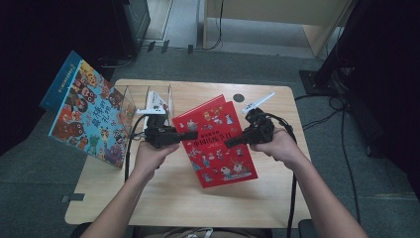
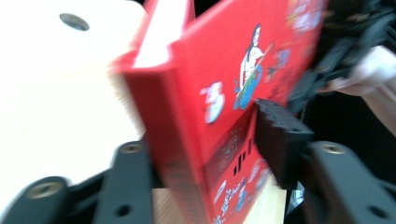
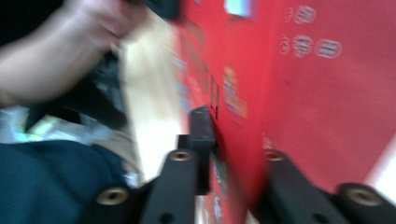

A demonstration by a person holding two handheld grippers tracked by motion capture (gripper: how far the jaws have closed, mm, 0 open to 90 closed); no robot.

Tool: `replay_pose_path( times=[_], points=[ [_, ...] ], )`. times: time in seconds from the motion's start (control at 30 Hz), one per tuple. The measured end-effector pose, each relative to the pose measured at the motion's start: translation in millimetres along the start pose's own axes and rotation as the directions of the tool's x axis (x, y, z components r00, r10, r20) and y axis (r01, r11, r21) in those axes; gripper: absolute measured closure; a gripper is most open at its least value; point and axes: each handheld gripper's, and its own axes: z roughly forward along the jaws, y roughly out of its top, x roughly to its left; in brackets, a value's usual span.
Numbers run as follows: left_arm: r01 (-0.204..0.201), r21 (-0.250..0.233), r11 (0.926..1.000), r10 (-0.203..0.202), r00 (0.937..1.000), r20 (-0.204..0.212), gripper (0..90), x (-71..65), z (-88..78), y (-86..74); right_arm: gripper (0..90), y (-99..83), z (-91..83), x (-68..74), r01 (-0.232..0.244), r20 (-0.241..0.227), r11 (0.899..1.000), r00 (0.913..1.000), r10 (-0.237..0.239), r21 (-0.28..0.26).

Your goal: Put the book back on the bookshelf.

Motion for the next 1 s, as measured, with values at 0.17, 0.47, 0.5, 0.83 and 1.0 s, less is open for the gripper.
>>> replay_pose_path(
  times=[0.17,0.47,0.5,0.83,1.0],
  points=[
    [-0.123,0.066,0.9901,0.123,0.9924,0.003,73.1,-16.0,0.9,8.0,62.8,-1.6,6.3,-10.1,0.012,0.046,1.000,0.9989,-0.012,0.003],
    [-0.222,0.129,0.9665,0.230,0.9719,-0.049,76.1,-30.0,4.8,13.5,49.5,-4.5,-0.1,-14.5,0.042,0.109,0.999,0.9932,-0.039,-0.023],
    [-0.228,0.137,0.9640,0.237,0.9703,-0.050,76.6,-30.9,4.5,13.9,49.6,-5.2,-1.5,-14.0,0.042,0.128,0.999,0.9910,-0.039,-0.021],
    [-0.219,0.157,0.9629,0.231,0.9712,-0.060,79.7,-31.2,2.3,14.1,54.1,-11.5,-8.5,-12.7,0.073,0.234,0.996,0.9702,-0.060,-0.044],
    [-0.219,0.162,0.9623,0.232,0.9702,-0.069,80.4,-31.4,2.5,16.5,60.2,-17.6,-14.5,-18.1,0.056,0.278,0.995,0.9601,-0.033,-0.077]
  ],
)
